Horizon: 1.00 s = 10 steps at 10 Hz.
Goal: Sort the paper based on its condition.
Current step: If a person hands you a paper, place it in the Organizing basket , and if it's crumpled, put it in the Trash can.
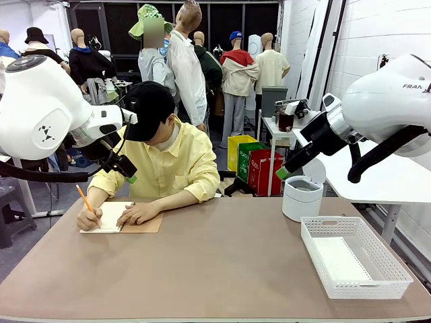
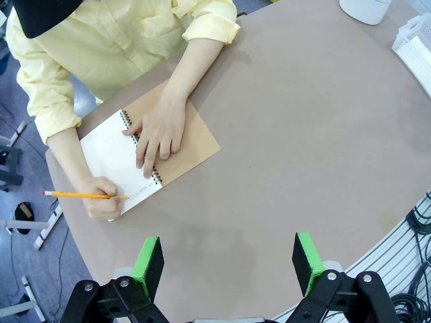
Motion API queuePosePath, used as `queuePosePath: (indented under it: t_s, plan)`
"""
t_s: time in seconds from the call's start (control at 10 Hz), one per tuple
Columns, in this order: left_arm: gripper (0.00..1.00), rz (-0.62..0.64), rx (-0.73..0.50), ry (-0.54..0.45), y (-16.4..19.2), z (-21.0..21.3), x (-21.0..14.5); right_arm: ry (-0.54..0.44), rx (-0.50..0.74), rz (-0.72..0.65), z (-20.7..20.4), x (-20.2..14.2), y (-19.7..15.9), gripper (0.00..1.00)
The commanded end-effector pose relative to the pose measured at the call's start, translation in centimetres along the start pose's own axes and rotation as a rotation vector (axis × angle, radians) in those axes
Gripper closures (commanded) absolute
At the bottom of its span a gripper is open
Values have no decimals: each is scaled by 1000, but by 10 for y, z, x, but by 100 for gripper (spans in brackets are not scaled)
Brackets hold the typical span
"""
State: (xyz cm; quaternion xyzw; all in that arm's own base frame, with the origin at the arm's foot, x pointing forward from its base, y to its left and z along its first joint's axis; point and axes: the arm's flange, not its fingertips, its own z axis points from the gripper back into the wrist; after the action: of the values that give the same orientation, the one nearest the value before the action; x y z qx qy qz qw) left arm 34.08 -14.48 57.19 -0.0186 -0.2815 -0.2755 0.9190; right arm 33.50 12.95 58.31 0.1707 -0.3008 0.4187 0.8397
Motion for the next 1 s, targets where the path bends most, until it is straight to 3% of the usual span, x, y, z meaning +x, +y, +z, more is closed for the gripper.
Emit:
queuePosePath:
  t_s: [0.0,0.9]
  plan:
    - [0,-8,2,-11,2,-1,0,2,5,-4,1,-1,0,0]
    - [0,-8,2,-11,2,-1,0,2,5,-4,1,-1,0,0]
